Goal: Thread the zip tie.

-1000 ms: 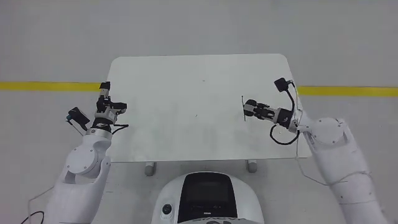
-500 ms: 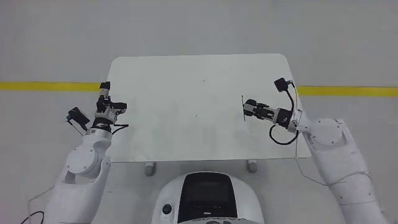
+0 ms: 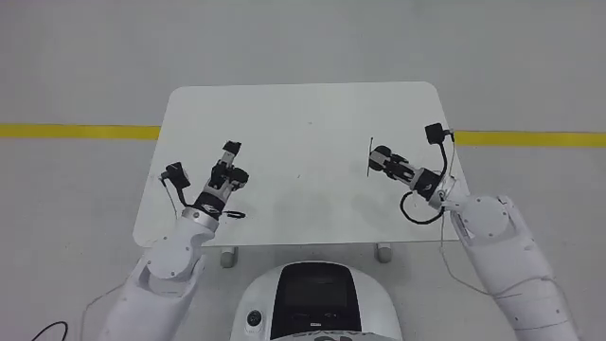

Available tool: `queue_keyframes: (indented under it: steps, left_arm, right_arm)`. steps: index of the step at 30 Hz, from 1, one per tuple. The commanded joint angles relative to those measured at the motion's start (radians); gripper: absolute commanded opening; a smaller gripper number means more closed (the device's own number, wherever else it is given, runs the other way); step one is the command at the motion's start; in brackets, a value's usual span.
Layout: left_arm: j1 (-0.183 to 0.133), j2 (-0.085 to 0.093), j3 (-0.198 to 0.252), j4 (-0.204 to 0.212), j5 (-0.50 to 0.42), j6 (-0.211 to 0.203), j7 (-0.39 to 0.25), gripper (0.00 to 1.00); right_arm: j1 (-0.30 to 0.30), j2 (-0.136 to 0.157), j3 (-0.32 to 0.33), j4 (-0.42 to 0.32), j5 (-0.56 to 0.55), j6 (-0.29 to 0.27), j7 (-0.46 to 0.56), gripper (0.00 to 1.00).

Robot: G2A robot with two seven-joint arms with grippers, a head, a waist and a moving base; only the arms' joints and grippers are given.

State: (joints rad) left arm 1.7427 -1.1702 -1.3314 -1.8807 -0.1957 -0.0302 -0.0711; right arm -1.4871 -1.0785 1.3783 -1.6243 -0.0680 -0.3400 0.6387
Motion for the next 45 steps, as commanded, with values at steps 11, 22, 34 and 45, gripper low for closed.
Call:
queue_keyframes:
  steps: [11,22,34,45]
  left_arm:
    - [-0.017,-0.006,0.039,0.016,0.002,0.027,0.037,1.0]
    - [-0.126,-0.035,0.262,0.089,0.089,-0.018,-0.018,1.0]
    - [-0.16,-0.045,0.309,0.109,0.104,-0.032,-0.011,1.0]
    - [-0.365,-0.08,0.497,0.234,0.046,-0.029,-0.32,1.0]
  right_arm:
    - [0.003,0.0,0.003,0.013,0.0,0.006,-0.026,0.0]
    - [0.015,-0.041,-0.082,0.14,0.173,0.0,-0.297,0.0]
    - [0.033,-0.048,-0.1,0.17,0.142,0.0,-0.311,0.0]
    - [0.025,-0.072,-0.149,0.18,0.206,0.0,-0.343,0.0]
